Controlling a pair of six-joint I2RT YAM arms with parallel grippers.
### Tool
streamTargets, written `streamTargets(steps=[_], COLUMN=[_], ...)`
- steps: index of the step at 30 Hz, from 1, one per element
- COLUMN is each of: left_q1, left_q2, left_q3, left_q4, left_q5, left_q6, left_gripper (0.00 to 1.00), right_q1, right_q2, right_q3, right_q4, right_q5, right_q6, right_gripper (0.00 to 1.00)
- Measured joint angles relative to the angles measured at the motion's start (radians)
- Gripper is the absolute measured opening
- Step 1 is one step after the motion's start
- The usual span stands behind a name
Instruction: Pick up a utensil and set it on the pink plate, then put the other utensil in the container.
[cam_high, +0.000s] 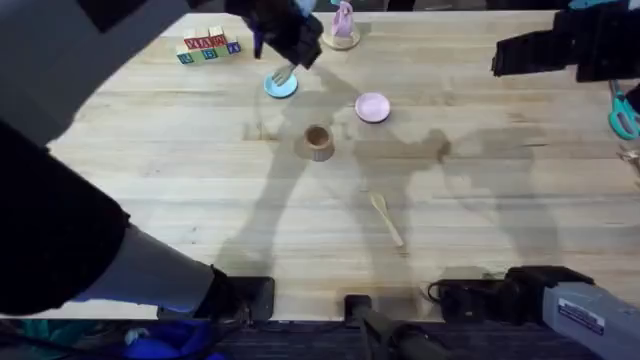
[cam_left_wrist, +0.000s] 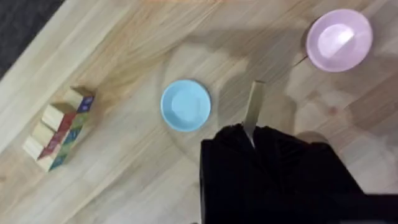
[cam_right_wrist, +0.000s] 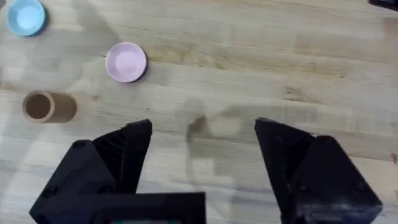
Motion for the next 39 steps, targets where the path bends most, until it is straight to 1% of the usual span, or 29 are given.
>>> streamTargets(steps=[4, 13, 20, 23, 27, 30, 33, 39], left_q1=[-0.043, -0.115, -0.181, -0.201, -0.212, -0.212, -0.212, -0.212], left_q2=[0.000, 0.009, 0.098, 0.145, 0.199, 0.224, 0.238, 0.270], left_q3=[0.000, 0.001, 0.017, 0.027, 0.049, 0.061, 0.063, 0.064], left_q4=[0.052, 0.157, 0.229, 0.249, 0.294, 0.303, 0.289, 0.240], left_q5=[0.011, 0.064, 0.077, 0.086, 0.114, 0.142, 0.164, 0.180], left_q6=[0.015, 0.018, 0.018, 0.015, -0.010, -0.032, -0.046, -0.059], left_gripper=[0.041, 0.041, 0.041, 0.041, 0.041, 0.041, 0.041, 0.041], right_q1=[0.000, 0.000, 0.000, 0.000, 0.000, 0.000, 0.000, 0.000], right_q2=[0.000, 0.000, 0.000, 0.000, 0.000, 0.000, 0.000, 0.000], right_q3=[0.000, 0.000, 0.000, 0.000, 0.000, 0.000, 0.000, 0.000], right_q4=[0.000, -0.023, -0.054, -0.055, -0.056, -0.056, -0.056, -0.056], right_q5=[0.000, 0.000, 0.000, 0.000, 0.000, 0.000, 0.000, 0.000], right_q6=[0.000, 0.000, -0.016, -0.021, -0.023, -0.023, -0.023, -0.023], right_gripper=[0.996, 0.996, 0.995, 0.996, 0.996, 0.996, 0.996, 0.995])
